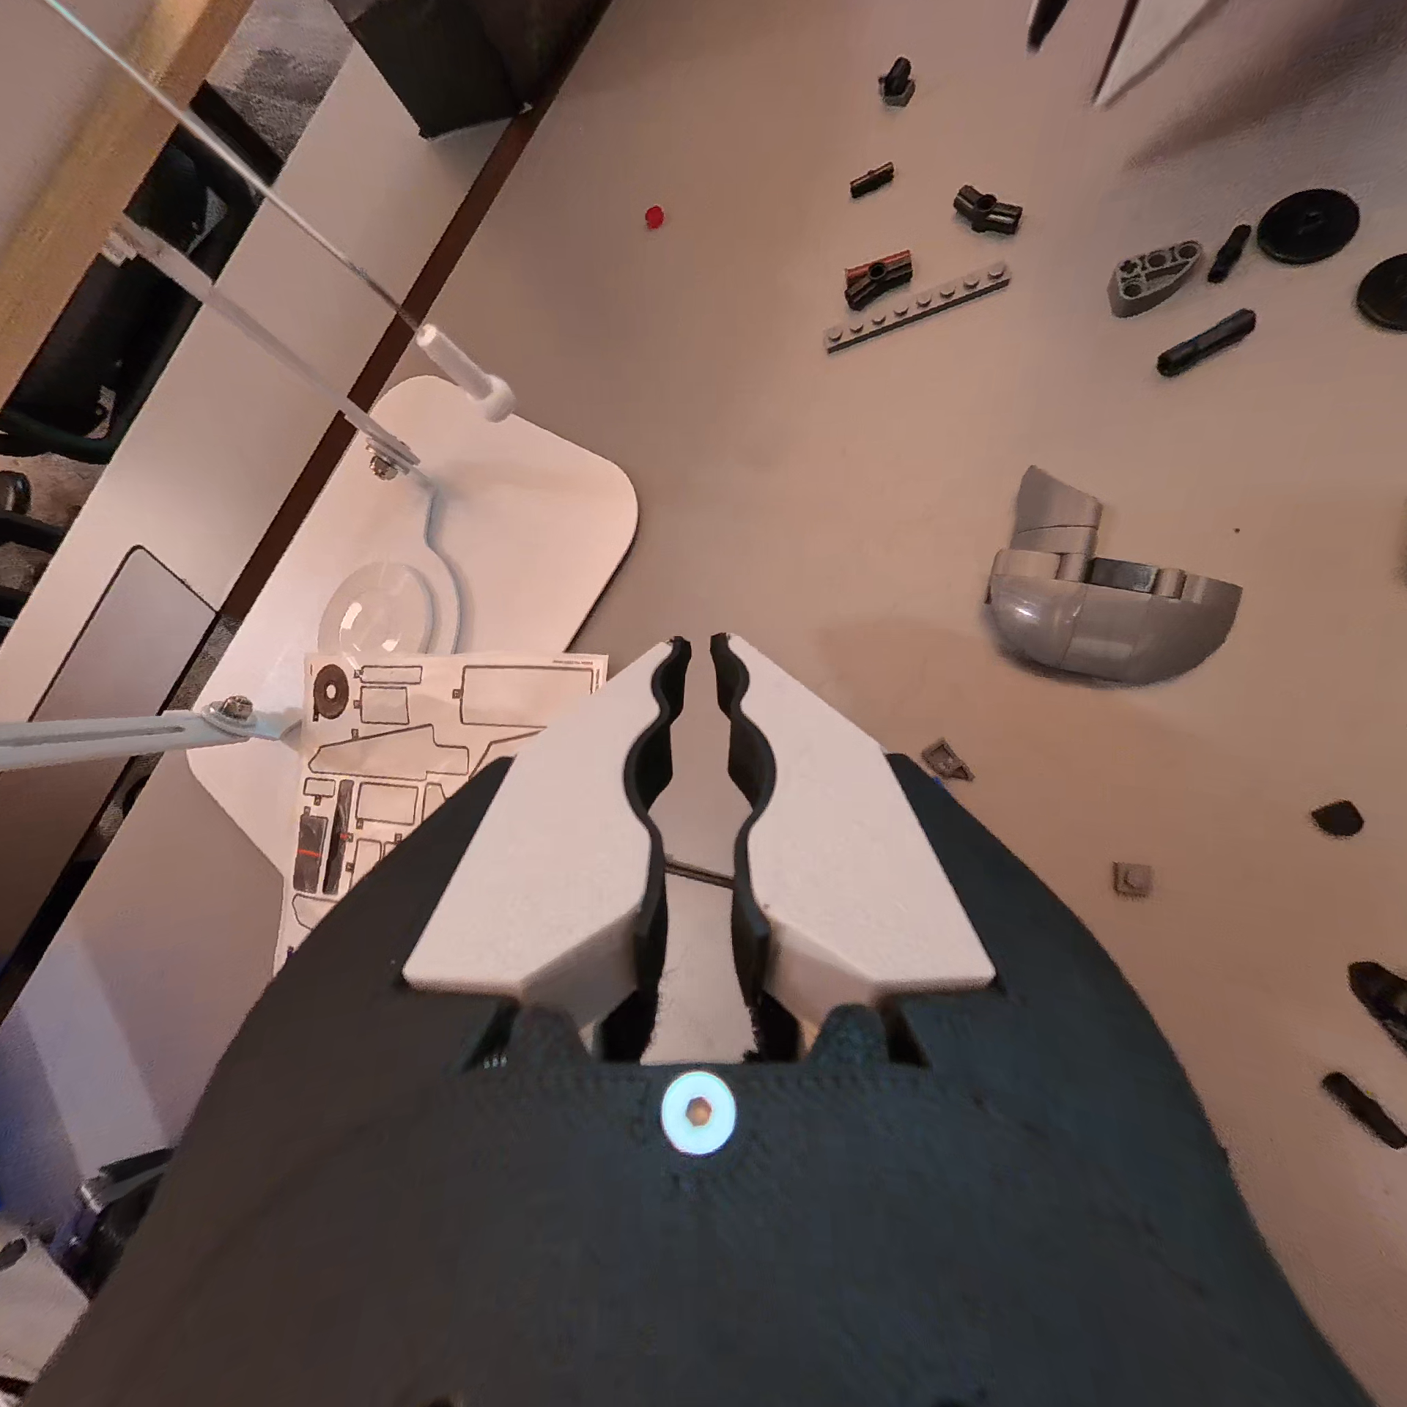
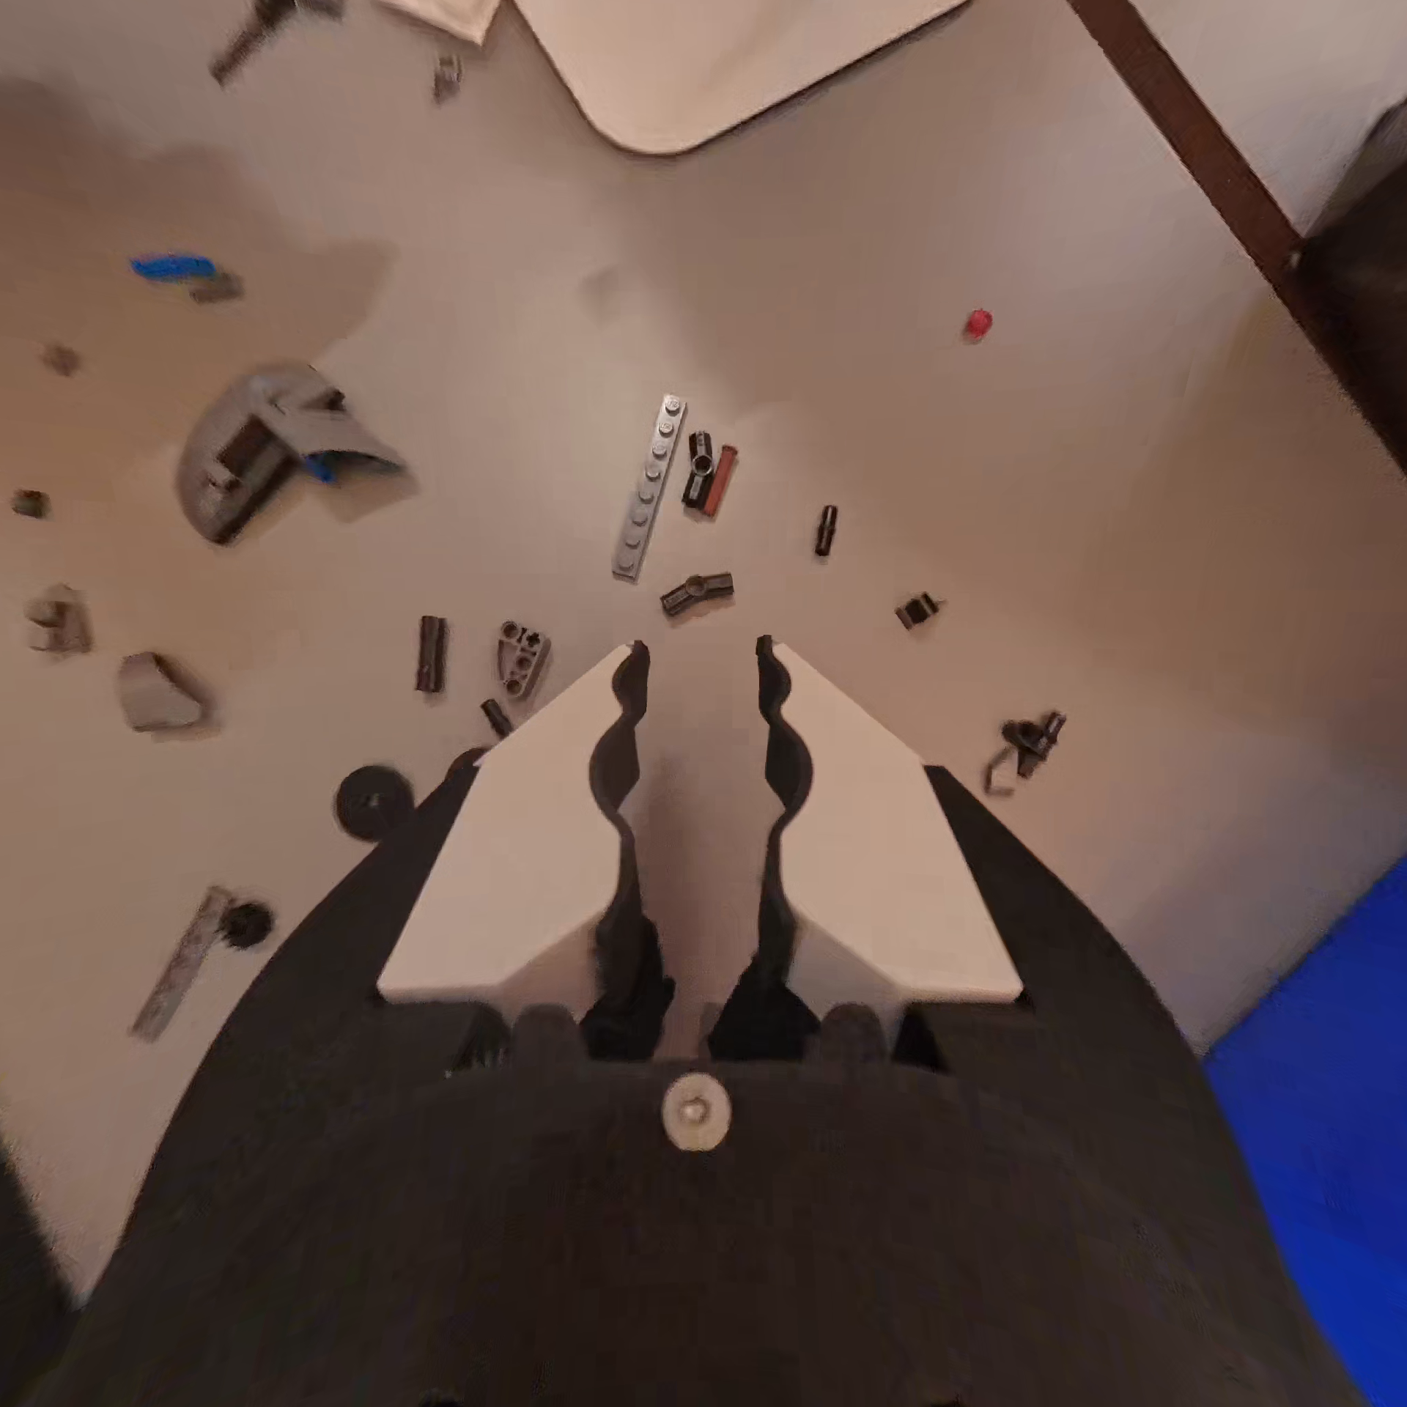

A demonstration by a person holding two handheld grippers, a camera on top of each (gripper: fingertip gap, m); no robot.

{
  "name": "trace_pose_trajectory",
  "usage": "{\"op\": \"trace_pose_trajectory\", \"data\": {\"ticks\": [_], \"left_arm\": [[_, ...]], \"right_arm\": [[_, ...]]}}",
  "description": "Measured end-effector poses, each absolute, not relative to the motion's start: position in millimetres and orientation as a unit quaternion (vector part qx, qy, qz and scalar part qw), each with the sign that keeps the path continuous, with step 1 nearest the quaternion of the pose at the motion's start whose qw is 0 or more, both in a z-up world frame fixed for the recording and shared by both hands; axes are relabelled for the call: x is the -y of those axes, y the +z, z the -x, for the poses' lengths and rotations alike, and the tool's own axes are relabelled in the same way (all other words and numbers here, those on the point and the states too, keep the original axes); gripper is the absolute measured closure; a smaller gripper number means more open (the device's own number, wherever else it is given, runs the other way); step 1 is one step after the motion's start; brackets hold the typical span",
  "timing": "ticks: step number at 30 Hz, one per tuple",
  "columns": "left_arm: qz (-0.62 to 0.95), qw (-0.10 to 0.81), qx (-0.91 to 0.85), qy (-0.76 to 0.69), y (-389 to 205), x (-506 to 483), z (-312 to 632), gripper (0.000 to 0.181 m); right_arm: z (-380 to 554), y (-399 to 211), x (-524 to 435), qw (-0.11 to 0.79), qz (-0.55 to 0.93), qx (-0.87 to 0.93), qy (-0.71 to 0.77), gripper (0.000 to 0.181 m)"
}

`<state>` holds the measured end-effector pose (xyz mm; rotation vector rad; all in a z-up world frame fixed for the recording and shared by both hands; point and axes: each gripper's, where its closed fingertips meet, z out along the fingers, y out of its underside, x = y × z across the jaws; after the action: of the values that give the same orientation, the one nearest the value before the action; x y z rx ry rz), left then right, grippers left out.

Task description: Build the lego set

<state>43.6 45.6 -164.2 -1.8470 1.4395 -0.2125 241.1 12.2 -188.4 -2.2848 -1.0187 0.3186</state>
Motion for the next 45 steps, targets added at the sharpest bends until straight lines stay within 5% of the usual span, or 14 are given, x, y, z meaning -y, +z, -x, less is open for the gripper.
{"op": "trace_pose_trajectory", "data": {"ticks": [9, 15, 24, 45], "left_arm": [[0.715, 0.375, -0.582, -0.097, -168.5, -35.7, -54.9, 0.175], [0.670, 0.336, -0.639, -0.173, -176.7, 5.2, -85.6, 0.160], [0.631, 0.261, -0.705, -0.190, -205.9, 49.6, -110.4, 0.144], [0.684, 0.285, -0.661, -0.115, -212.2, -2.2, -81.8, 0.152]], "right_arm": [[-201.2, -226.0, -23.2, 0.268, 0.859, 0.422, 0.114, 0.155], [-197.6, -226.6, -19.0, 0.269, 0.853, 0.429, 0.131, 0.175], [-196.3, -226.6, -3.8, 0.251, 0.843, 0.453, 0.147, 0.175], [-179.0, -226.7, 29.5, 0.212, 0.802, 0.531, 0.174, 0.175]]}}
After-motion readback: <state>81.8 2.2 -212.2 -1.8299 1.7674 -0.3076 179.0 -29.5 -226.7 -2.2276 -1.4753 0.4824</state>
